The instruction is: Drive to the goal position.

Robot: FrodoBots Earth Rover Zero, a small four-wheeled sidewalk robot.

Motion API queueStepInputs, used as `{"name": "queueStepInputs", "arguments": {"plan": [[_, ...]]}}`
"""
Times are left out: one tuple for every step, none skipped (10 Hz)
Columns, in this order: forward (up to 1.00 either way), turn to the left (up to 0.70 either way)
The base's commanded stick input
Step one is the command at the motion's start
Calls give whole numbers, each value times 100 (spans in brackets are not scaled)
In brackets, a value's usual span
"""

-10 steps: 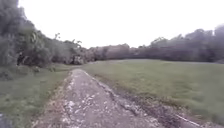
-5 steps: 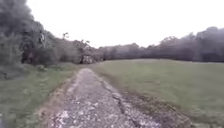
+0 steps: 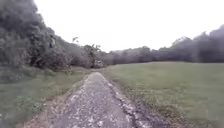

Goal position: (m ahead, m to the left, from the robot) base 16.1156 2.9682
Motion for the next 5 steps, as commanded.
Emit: {"name": "queueStepInputs", "arguments": {"plan": [[100, 27], [100, 27], [100, 27], [100, 10], [100, 0]]}}
